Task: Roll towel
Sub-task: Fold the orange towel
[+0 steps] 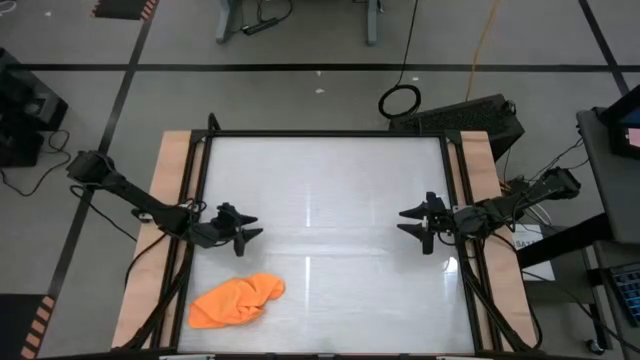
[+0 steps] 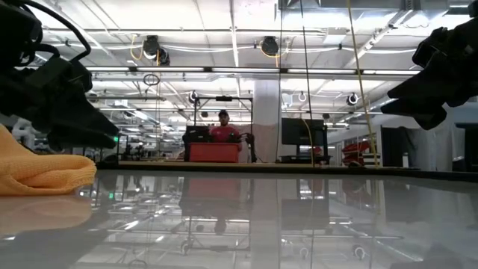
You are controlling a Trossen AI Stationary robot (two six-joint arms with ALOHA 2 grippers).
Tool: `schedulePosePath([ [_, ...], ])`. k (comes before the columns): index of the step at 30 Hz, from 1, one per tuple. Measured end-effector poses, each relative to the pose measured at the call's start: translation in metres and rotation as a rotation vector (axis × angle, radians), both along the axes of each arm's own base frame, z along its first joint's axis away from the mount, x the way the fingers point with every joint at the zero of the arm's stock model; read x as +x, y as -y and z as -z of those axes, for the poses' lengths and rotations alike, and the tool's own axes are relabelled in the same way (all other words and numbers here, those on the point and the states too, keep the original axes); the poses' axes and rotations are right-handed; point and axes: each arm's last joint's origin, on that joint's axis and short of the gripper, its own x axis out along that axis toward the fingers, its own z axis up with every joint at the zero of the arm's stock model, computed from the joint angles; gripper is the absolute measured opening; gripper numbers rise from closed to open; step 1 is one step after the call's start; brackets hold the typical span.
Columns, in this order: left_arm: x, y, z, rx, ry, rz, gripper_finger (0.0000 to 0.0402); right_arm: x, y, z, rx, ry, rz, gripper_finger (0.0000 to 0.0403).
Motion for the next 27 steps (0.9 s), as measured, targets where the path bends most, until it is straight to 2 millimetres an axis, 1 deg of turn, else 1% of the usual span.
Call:
schedulePosePath([
  [3,0.004,0.004,-0.005,-0.008,-0.017,0.097,0.0239,0.000,0.000,0.000,0.000,0.000,0.000,0.0199],
  [7,0.014,0.014,-0.023,-0.011,-0.011,0.356,0.0239,0.000,0.000,0.000,0.000,0.000,0.000,0.0199],
  [11,0.024,0.024,-0.047,-0.057,-0.010,0.539,0.0239,0.000,0.000,0.000,0.000,0.000,0.000,0.0199],
  [14,0.028,0.033,-0.062,-0.100,-0.113,0.633,0.0239,0.000,0.000,0.000,0.000,0.000,0.000,0.0199],
  [18,0.034,0.048,-0.080,-0.129,-0.243,0.705,0.0239,0.000,0.000,0.000,0.000,0.000,0.000,0.0199],
  [22,0.041,0.066,-0.085,-0.133,-0.349,0.754,0.0239,0.000,0.000,0.000,0.000,0.000,0.000,0.0199],
  [23,0.043,0.070,-0.083,-0.133,-0.385,0.756,0.0239,0.000,0.000,0.000,0.000,0.000,0.000,0.0199],
  [27,0.049,0.082,-0.066,-0.126,-0.546,0.764,0.0239,0.000,0.000,0.000,0.000,-0.001,0.000,0.0199],
])
